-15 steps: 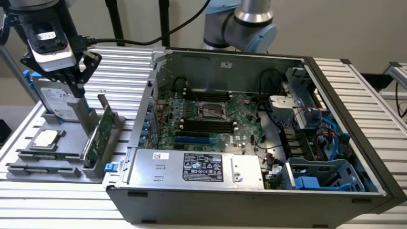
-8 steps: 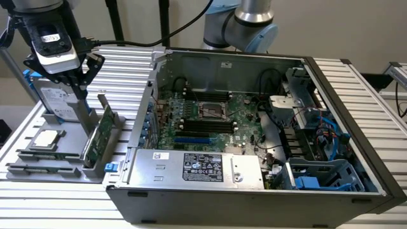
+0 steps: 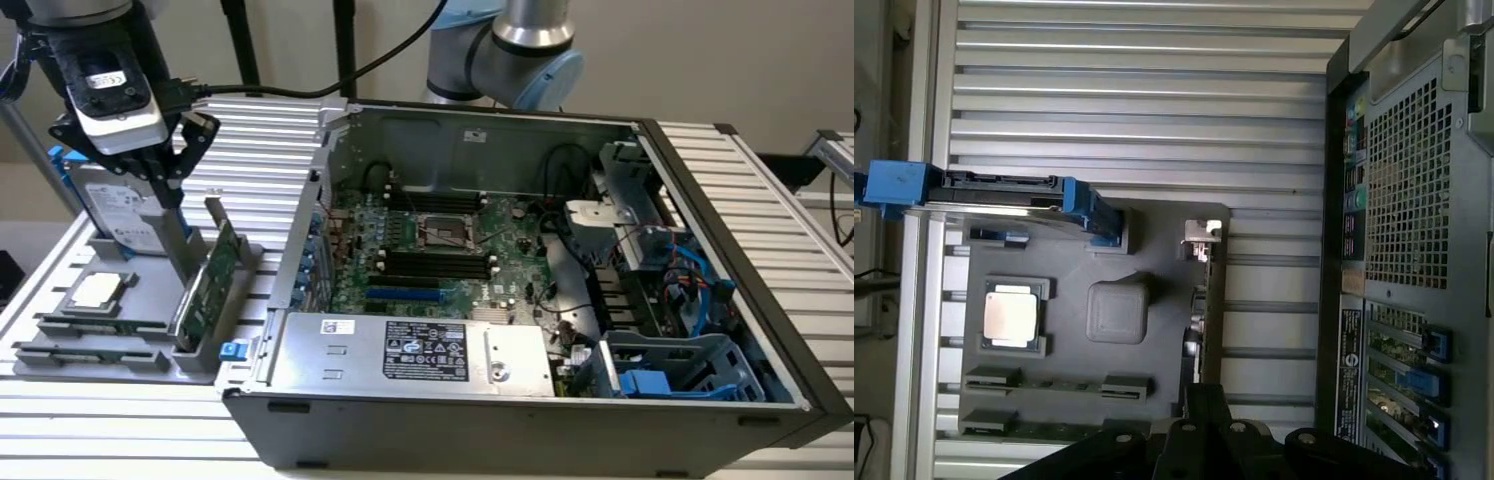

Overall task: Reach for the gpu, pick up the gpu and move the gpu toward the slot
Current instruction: 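Pick up the gpu and move the gpu toward the slot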

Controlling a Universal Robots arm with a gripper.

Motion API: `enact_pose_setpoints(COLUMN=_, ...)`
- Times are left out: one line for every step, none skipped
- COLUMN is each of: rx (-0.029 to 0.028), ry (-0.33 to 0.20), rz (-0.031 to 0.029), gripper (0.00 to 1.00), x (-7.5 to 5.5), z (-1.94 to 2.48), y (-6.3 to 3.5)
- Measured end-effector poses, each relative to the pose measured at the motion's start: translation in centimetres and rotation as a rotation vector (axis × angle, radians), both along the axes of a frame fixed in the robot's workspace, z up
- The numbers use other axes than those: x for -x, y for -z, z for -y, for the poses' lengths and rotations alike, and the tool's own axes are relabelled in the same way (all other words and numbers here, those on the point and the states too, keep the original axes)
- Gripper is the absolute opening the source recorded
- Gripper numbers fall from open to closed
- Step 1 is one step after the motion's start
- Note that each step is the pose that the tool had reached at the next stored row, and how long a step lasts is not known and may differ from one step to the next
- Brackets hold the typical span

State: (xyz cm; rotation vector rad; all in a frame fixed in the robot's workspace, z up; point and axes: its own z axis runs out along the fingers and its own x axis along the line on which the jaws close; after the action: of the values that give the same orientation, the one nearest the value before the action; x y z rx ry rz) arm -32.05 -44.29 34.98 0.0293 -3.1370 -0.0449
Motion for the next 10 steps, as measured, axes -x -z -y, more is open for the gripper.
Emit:
enact_pose_setpoints(rx=0.0000, ry=0.000, rz=-0.0001, gripper=0.11, x=0.00, z=0.00, y=0.00)
enact_pose_setpoints(rx=0.0000, ry=0.000, rz=-0.0003, gripper=0.11, x=0.00, z=0.00, y=0.00)
enact_pose_setpoints(rx=0.0000, ry=0.000, rz=-0.0005, gripper=0.11, x=0.00, z=0.00, y=0.00)
enact_pose_setpoints(rx=0.0000, ry=0.000, rz=-0.0007, gripper=0.12, x=0.00, z=0.00, y=0.00)
enact_pose_setpoints(rx=0.0000, ry=0.000, rz=-0.0008, gripper=0.18, x=0.00, z=0.00, y=0.00)
enact_pose_setpoints(rx=0.0000, ry=0.000, rz=-0.0010, gripper=0.18, x=0.00, z=0.00, y=0.00)
enact_pose_setpoints(rx=0.0000, ry=0.000, rz=-0.0012, gripper=0.24, x=0.00, z=0.00, y=0.00)
enact_pose_setpoints(rx=0.0000, ry=0.000, rz=-0.0013, gripper=0.30, x=0.00, z=0.00, y=0.00)
enact_pose_setpoints(rx=0.0000, ry=0.000, rz=-0.0013, gripper=0.30, x=0.00, z=0.00, y=0.00)
enact_pose_setpoints(rx=0.0000, ry=0.000, rz=-0.0011, gripper=0.36, x=0.00, z=0.00, y=0.00)
